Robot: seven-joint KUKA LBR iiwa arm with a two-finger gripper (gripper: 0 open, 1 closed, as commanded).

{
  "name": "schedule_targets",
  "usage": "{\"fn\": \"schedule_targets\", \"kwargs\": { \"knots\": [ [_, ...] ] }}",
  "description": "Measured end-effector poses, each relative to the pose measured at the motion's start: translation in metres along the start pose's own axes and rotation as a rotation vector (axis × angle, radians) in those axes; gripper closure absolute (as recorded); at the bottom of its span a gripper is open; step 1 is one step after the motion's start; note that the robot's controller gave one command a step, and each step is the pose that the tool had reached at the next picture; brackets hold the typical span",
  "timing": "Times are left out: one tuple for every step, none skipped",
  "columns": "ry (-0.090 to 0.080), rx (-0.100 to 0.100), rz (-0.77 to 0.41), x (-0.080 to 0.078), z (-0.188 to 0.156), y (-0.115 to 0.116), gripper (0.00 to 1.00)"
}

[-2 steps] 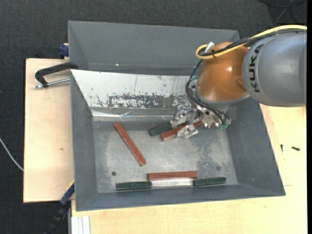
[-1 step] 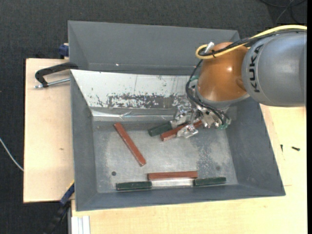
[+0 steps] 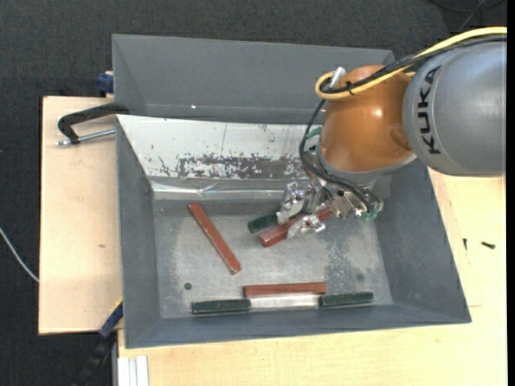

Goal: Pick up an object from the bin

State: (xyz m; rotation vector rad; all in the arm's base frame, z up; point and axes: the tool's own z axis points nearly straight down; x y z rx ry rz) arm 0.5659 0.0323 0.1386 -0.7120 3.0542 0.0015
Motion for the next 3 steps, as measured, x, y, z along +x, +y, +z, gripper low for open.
{"fn": "schedule_targets", "kwargs": {
  "knots": [
    [0.0, 0.0, 0.0, 0.0, 0.0, 0.0, 1.0],
    [0.004, -0.001, 0.026, -0.006, -0.048, 0.006, 1.0],
    [-0.004, 0.002, -0.001, 0.004, -0.078, 0.002, 1.0]
  ]
}}
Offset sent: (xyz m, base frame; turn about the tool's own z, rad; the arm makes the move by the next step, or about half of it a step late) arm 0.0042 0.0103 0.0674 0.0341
